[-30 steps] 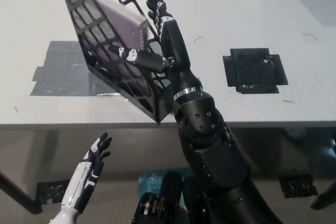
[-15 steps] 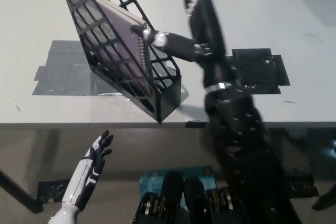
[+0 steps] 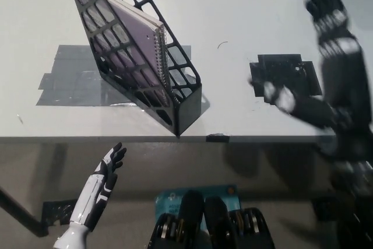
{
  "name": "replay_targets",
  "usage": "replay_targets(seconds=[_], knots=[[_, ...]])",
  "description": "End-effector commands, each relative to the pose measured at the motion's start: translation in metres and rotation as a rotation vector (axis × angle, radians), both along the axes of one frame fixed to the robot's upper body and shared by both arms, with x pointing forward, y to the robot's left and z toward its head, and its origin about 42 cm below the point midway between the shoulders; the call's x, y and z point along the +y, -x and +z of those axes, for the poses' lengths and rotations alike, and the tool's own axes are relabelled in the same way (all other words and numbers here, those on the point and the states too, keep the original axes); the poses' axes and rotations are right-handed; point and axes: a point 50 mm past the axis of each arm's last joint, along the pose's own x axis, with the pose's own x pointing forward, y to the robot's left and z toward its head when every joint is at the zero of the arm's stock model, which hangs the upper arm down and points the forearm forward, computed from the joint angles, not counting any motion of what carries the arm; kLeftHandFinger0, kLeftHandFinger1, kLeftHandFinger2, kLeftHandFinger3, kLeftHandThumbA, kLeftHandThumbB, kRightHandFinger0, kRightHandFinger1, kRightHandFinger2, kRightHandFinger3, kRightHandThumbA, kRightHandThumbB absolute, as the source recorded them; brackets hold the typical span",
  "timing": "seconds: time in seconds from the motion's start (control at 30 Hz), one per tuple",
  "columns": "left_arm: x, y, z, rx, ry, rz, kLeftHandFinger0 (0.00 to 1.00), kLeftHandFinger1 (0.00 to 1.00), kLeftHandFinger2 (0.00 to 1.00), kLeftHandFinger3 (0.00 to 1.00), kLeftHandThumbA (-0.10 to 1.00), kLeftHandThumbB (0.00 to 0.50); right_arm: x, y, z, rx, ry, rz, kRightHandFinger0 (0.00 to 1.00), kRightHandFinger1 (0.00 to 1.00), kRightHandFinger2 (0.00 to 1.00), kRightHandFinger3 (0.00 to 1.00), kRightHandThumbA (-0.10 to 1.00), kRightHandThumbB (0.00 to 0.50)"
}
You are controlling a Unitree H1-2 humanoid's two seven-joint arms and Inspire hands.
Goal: A person hands a notebook to the robot and the robot grabs it with its right hand and places it in the magazine stand kept in the centre of the desk infront of it.
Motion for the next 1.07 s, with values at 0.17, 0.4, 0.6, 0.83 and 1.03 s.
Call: replay_targets(seconds=[0.17, 0.4, 0.6, 0.83, 1.03], knots=[[0.001, -0.002, 0.007, -0.051, 0.007, -0.015, 1.00, 1.00, 1.00, 1.00, 1.00, 0.500, -0.015, 0.045, -0.071, 0.236, -0.016, 0.086, 1.00, 1.00, 1.00, 1.00, 1.00, 0.364], [0.001, 0.007, 0.001, -0.028, 0.015, -0.014, 1.00, 1.00, 1.00, 1.00, 1.00, 0.500, -0.004, 0.049, -0.134, 0.432, 0.064, 0.090, 1.00, 1.00, 1.00, 1.00, 1.00, 0.267], [-0.001, 0.018, -0.008, 0.002, 0.019, -0.016, 1.00, 1.00, 1.00, 1.00, 1.00, 0.500, -0.002, 0.055, -0.161, 0.544, 0.072, 0.119, 1.00, 1.00, 1.00, 1.00, 1.00, 0.272], [0.000, 0.021, -0.012, 0.017, 0.019, -0.010, 1.00, 1.00, 1.00, 1.00, 1.00, 0.500, -0.002, 0.055, -0.168, 0.544, 0.118, 0.131, 1.00, 1.00, 1.00, 1.00, 1.00, 0.237], [0.000, 0.022, -0.013, 0.018, 0.012, -0.011, 1.00, 1.00, 1.00, 1.00, 1.00, 0.500, -0.001, 0.057, -0.167, 0.544, 0.147, 0.136, 1.00, 1.00, 1.00, 1.00, 1.00, 0.230]])
